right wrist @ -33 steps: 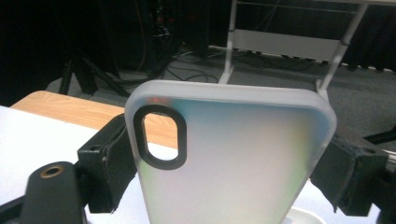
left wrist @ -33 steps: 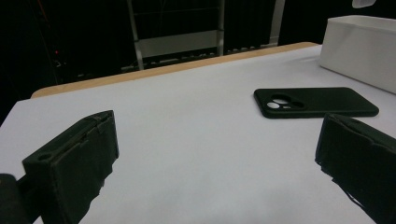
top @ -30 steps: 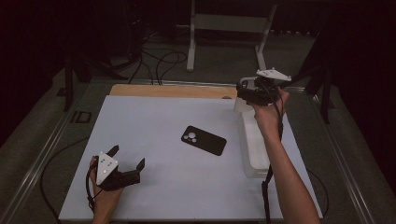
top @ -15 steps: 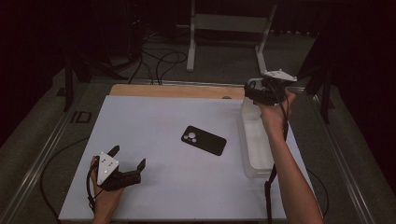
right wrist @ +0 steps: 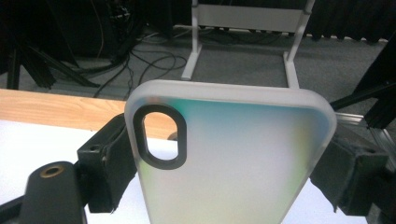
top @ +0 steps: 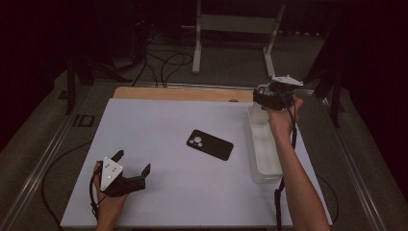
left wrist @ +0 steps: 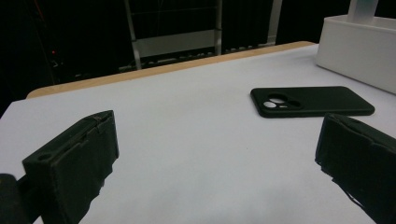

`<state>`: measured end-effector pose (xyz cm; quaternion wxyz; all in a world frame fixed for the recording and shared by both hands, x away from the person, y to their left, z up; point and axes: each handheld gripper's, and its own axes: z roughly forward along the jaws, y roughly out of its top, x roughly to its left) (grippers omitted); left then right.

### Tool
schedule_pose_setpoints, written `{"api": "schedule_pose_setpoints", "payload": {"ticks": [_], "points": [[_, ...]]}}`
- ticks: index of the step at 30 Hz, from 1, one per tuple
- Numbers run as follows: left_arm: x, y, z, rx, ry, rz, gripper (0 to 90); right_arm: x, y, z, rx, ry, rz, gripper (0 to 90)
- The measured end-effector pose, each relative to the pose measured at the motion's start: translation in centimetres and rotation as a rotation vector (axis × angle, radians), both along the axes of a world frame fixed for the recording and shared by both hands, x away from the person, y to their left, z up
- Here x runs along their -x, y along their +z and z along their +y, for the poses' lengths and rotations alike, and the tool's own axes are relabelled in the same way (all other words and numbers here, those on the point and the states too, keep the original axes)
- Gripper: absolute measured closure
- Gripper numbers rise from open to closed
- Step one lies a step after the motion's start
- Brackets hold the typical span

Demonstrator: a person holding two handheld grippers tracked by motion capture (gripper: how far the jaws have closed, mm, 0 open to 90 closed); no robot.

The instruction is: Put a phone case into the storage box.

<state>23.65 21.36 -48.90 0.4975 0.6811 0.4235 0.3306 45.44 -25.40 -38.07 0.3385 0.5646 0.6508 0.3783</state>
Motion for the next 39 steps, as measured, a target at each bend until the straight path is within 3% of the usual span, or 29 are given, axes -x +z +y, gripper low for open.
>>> {"api": "schedule_pose_setpoints", "payload": {"ticks": [12,39], "points": [[0.0,0.0,0.0,-0.001,-0.002,0.001,0.2,-0.9,-2.2,-0.4,0.007,-0.016,0.069,16.6],[0.1,0.1,0.0,-0.007,-0.001,0.000,0.4,-1.5,-4.8,-0.2,0.012,-0.023,0.136,16.6]]}}
